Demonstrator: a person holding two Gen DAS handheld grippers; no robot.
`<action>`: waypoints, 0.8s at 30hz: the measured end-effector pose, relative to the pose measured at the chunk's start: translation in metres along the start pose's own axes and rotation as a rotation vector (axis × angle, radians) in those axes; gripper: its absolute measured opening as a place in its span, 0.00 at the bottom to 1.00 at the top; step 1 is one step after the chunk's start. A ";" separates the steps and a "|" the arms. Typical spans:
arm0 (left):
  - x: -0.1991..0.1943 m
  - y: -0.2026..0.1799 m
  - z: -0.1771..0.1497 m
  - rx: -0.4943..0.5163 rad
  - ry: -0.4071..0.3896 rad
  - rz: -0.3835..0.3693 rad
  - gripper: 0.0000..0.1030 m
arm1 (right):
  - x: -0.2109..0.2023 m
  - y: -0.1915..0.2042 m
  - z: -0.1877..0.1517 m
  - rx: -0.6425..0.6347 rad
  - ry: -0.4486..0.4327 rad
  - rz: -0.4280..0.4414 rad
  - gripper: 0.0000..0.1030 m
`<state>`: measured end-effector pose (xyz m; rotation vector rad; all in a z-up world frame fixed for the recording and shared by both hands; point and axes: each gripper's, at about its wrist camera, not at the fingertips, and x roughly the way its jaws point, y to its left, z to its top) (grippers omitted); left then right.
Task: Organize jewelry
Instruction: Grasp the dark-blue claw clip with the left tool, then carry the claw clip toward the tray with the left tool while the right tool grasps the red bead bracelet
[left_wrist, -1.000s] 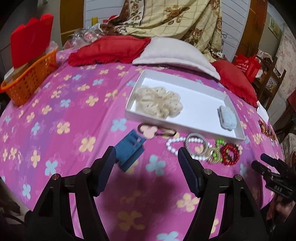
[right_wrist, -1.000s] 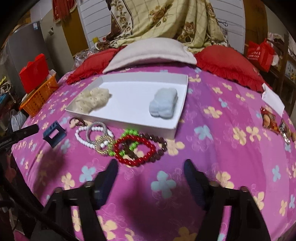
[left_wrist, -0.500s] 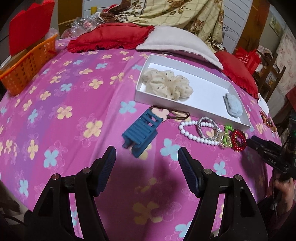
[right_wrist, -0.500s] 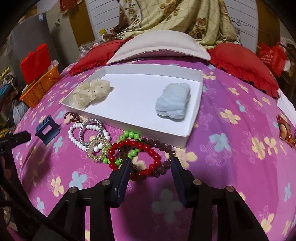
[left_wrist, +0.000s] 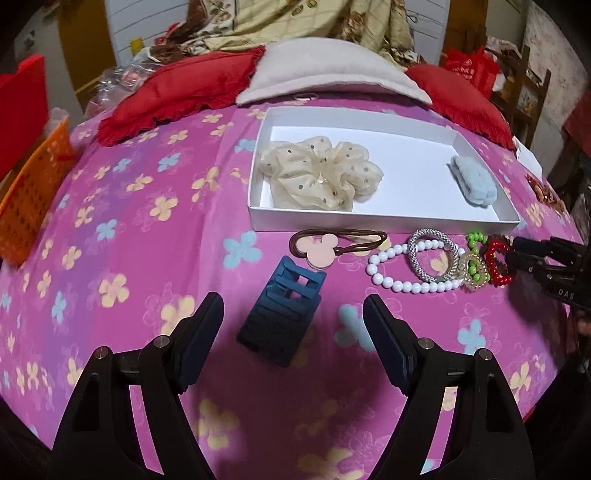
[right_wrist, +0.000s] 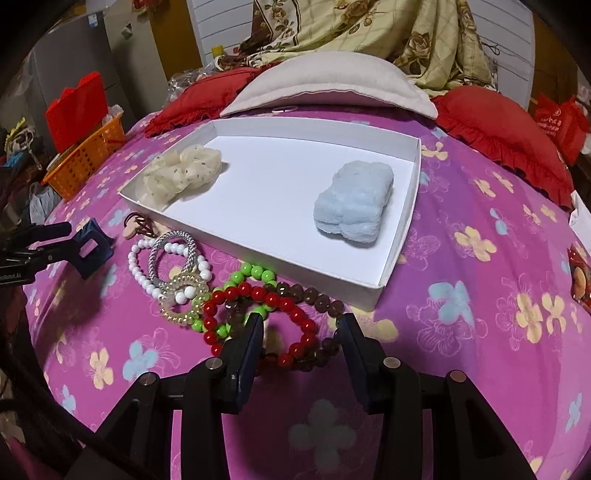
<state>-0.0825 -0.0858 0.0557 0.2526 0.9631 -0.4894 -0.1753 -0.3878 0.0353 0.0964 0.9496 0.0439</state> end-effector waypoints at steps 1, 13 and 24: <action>0.004 0.000 0.001 0.008 0.013 -0.010 0.76 | 0.001 0.000 0.001 -0.007 0.000 -0.002 0.38; 0.027 0.003 -0.004 -0.048 0.072 -0.059 0.29 | 0.007 0.019 0.000 -0.154 0.016 -0.057 0.06; 0.010 -0.001 -0.015 -0.074 0.039 -0.080 0.28 | 0.010 0.004 0.000 -0.054 0.079 0.062 0.14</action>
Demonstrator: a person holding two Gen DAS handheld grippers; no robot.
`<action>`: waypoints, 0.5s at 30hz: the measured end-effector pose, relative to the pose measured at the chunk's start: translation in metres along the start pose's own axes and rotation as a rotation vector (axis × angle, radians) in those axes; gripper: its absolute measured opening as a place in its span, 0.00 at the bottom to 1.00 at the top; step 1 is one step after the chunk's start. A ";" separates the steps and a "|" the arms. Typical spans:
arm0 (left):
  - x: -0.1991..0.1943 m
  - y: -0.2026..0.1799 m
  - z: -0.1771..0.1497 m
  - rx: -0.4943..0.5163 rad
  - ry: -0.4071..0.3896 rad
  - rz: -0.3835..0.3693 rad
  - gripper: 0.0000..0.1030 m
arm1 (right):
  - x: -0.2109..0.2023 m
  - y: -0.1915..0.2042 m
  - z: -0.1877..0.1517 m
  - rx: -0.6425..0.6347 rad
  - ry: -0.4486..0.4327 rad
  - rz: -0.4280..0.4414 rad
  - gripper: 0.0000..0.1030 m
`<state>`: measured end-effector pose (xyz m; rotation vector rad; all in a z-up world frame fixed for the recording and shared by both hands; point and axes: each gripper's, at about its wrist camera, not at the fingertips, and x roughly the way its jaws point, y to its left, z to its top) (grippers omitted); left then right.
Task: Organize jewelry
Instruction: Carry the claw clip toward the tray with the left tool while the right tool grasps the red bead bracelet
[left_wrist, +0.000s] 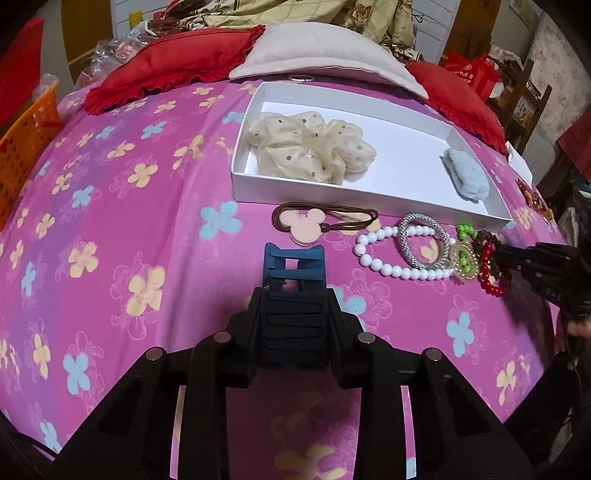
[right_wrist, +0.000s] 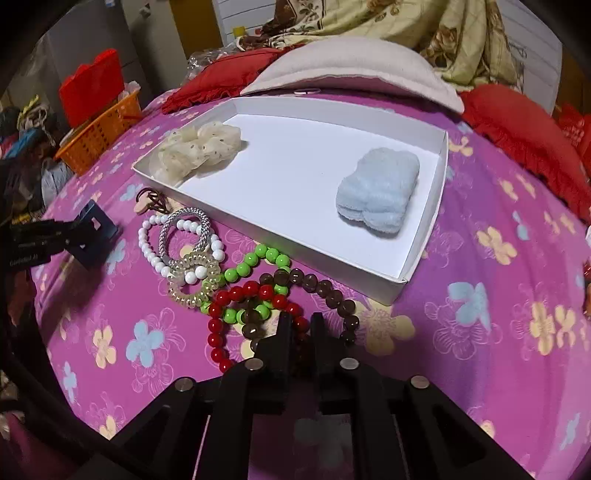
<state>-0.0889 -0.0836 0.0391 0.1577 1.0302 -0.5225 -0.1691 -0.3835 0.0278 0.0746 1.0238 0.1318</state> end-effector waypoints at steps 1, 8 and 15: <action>-0.001 0.000 0.000 -0.001 -0.002 0.000 0.28 | 0.000 -0.001 0.000 0.003 -0.006 0.012 0.19; -0.005 -0.004 0.000 -0.006 -0.006 -0.002 0.28 | 0.004 0.013 0.000 -0.087 -0.025 -0.076 0.08; -0.019 -0.007 0.004 -0.018 -0.038 -0.015 0.28 | -0.034 0.006 0.006 -0.011 -0.098 0.025 0.08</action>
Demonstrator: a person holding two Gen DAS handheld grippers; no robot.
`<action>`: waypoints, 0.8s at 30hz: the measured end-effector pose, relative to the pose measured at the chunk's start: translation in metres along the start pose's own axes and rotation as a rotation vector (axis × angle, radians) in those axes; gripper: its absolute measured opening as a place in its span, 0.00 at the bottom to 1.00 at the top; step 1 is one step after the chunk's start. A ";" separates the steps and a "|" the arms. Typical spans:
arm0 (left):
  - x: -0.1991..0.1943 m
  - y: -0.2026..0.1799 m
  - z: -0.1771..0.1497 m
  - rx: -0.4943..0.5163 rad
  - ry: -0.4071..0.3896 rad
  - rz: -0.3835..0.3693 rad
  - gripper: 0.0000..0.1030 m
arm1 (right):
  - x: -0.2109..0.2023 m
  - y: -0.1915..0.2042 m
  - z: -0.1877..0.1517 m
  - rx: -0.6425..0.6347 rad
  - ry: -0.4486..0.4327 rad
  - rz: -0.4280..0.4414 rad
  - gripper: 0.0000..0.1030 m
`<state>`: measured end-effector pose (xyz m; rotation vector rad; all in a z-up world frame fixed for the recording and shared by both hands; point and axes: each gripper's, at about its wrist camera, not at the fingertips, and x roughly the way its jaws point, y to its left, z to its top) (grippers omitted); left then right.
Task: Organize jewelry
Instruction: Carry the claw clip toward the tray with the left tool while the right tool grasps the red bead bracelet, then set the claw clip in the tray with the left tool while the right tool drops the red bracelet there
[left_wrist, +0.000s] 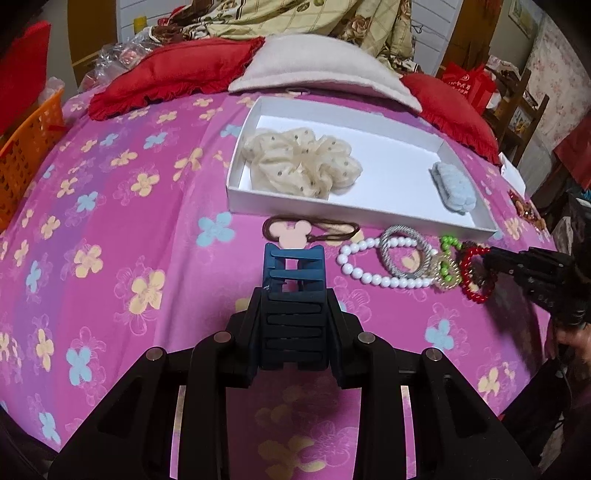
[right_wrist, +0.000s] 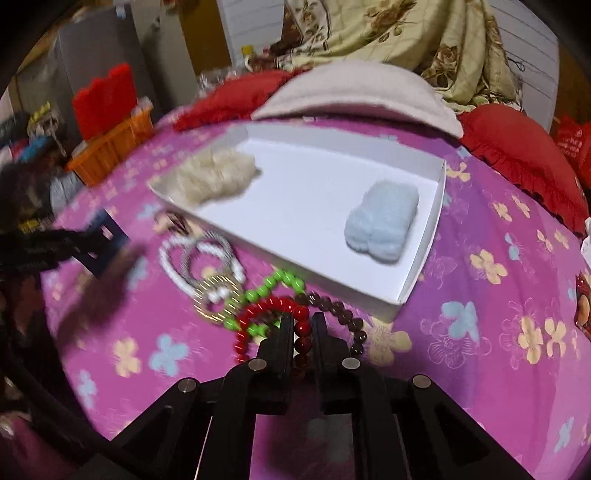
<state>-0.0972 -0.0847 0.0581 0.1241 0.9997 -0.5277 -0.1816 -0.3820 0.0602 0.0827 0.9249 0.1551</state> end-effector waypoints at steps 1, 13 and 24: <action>-0.003 -0.001 0.002 -0.001 -0.007 -0.003 0.28 | -0.006 0.001 0.003 0.003 -0.012 0.012 0.08; -0.017 -0.021 0.039 -0.014 -0.083 -0.046 0.28 | -0.057 0.006 0.057 -0.003 -0.155 0.034 0.08; 0.003 -0.042 0.099 -0.001 -0.121 -0.026 0.28 | -0.025 -0.008 0.100 0.019 -0.149 -0.003 0.08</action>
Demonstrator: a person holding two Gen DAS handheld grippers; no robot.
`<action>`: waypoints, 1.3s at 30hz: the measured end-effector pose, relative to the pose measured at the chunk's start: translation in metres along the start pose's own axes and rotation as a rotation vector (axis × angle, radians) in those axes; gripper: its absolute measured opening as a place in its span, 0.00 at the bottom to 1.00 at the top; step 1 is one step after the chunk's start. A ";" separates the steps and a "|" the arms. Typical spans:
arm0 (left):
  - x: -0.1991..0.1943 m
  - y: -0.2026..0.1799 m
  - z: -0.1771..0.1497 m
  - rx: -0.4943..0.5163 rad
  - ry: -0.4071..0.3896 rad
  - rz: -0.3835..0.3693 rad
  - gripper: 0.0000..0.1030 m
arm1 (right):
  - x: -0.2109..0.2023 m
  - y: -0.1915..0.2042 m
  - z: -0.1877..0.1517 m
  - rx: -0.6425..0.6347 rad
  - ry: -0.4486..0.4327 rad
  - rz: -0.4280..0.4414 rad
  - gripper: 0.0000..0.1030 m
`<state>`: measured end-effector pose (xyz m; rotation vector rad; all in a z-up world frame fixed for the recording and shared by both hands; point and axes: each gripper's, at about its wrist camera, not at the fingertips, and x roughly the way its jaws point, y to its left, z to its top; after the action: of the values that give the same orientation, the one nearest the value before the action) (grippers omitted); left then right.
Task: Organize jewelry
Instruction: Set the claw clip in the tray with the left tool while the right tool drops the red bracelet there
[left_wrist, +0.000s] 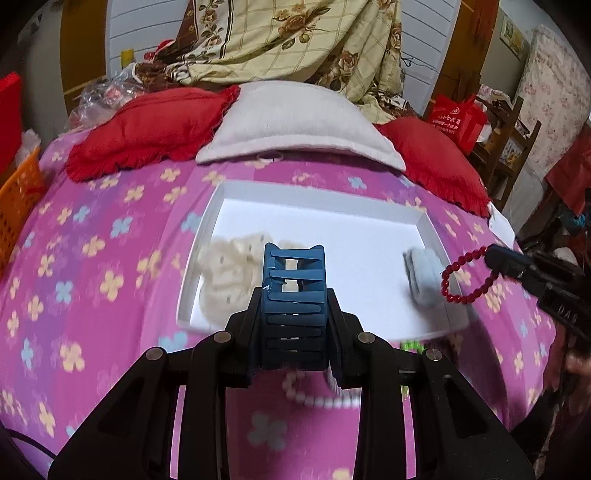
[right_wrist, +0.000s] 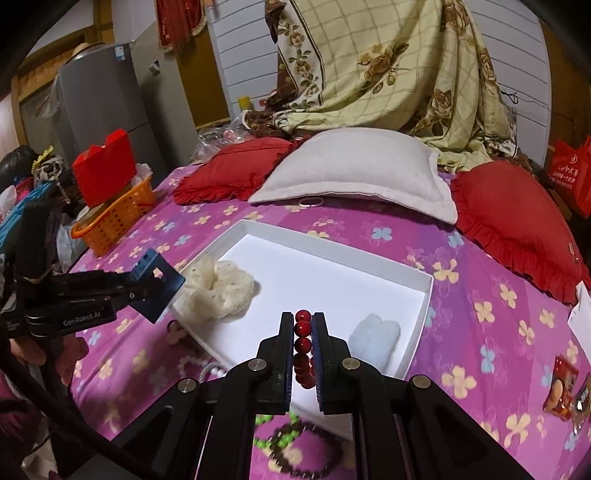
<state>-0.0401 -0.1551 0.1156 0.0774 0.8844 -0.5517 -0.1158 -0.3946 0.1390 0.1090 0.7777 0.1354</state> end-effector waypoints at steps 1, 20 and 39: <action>0.006 -0.002 0.007 0.004 -0.001 0.006 0.28 | 0.005 -0.002 0.003 0.003 0.003 0.002 0.08; 0.107 0.006 0.073 -0.002 0.054 0.125 0.28 | 0.101 -0.061 0.043 0.082 0.109 -0.068 0.08; 0.154 0.039 0.072 -0.144 0.105 0.163 0.64 | 0.124 -0.104 0.011 0.199 0.181 -0.112 0.34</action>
<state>0.1081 -0.2073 0.0394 0.0474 1.0078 -0.3329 -0.0122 -0.4771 0.0453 0.2437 0.9751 -0.0401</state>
